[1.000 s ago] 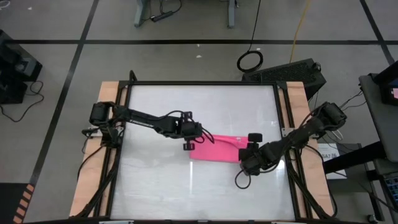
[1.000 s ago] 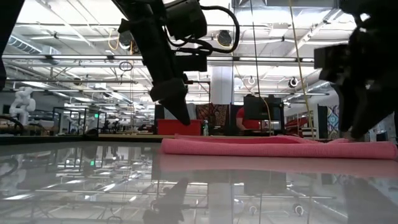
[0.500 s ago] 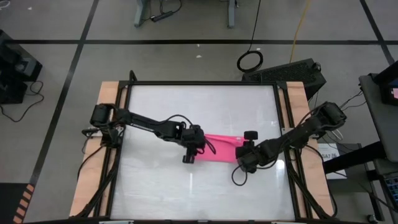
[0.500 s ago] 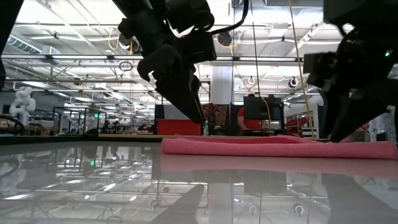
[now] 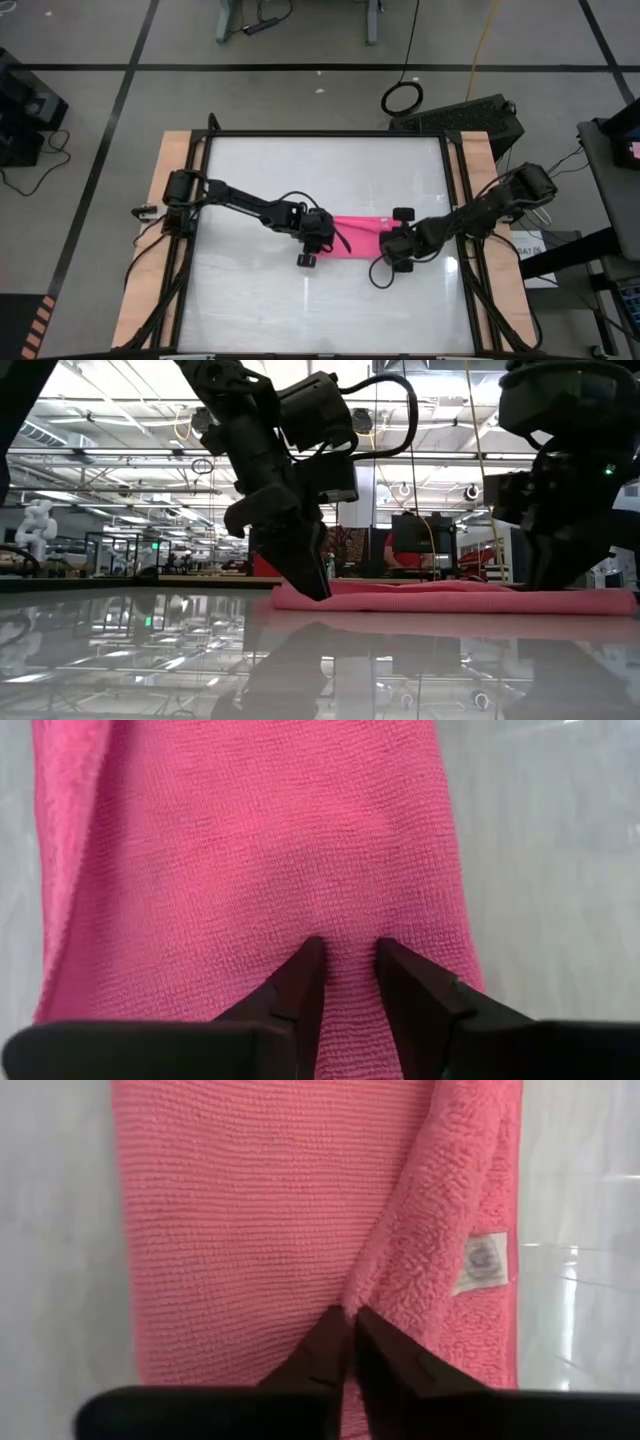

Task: Roll towel
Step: Fold the pink towel

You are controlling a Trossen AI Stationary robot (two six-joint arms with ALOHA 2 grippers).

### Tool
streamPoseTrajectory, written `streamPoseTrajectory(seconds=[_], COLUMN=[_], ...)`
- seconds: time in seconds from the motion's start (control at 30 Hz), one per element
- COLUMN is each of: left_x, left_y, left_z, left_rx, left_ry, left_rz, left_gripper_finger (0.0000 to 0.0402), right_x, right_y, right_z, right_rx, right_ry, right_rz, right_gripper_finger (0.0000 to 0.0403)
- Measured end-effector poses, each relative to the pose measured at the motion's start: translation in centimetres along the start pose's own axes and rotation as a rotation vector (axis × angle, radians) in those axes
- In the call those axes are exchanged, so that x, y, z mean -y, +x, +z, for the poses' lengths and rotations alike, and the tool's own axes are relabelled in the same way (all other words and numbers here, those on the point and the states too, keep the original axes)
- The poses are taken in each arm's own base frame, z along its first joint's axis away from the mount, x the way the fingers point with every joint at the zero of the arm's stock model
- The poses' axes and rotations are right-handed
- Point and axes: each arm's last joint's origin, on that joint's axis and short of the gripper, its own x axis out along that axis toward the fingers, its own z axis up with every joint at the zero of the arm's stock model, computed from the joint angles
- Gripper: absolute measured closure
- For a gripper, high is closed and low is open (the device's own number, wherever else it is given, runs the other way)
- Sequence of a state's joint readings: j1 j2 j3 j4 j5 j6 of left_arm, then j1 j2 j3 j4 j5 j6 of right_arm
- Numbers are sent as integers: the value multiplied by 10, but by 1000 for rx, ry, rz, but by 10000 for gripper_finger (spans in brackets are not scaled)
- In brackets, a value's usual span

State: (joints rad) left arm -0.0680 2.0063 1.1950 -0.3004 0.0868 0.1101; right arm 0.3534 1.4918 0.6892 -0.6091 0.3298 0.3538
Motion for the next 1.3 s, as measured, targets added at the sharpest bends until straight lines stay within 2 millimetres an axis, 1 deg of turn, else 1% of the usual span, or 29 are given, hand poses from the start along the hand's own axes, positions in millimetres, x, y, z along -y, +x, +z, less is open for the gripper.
streamPoseTrajectory(seconds=[0.03, 0.13, 0.37, 0.47, 0.57, 0.63, 0.77, 0.83, 0.9, 1.03, 1.1, 1.17, 1.23, 1.3], left_x=[0, 0, 0, 0, 0, 0, 0, 0, 0, 0, -1, -1, -1, -1], left_y=[0, 0, 1, 1, 1, 1, 2, 2, 2, 2, 1, 1, 1, 1], left_z=[0, -1, -5, -5, -5, -6, -6, -6, -6, -6, -6, -6, -6, -6], left_rx=[-1, -5, -42, -47, -49, -50, -50, -51, -51, -51, -51, -50, -48, -46], left_ry=[-3, -27, -53, -53, -49, -48, -30, -29, -25, -5, 1, 4, 16, 30], left_rz=[0, 4, 5, 6, 7, 7, 8, 7, 7, 6, 7, 7, 7, 6], left_gripper_finger=[302, 307, 309, 309, 309, 309, 309, 309, 309, 309, 309, 309, 309, 309], right_x=[0, 3, 20, 31, 42, 47, 57, 60, 61, 63, 64, 63, 60, 57], right_y=[-1, -9, -45, -56, -58, -55, -39, -28, -21, -16, -17, -19, -21, -23], right_z=[0, 0, -7, -14, -17, -17, -26, -34, -42, -48, -47, -42, -34, -26], right_rx=[0, 22, 122, 122, 101, 87, 31, -4, -37, -42, -9, 58, 141, 211], right_ry=[0, 11, 118, 190, 262, 311, 406, 443, 463, 501, 513, 504, 473, 427], right_rz=[6, 26, 68, 66, 48, 42, 25, 7, -10, -75, -103, -86, -48, -1], right_gripper_finger=[395, 392, 399, 400, 401, 398, 385, 372, 350, 283, 251, 227, 213, 208])
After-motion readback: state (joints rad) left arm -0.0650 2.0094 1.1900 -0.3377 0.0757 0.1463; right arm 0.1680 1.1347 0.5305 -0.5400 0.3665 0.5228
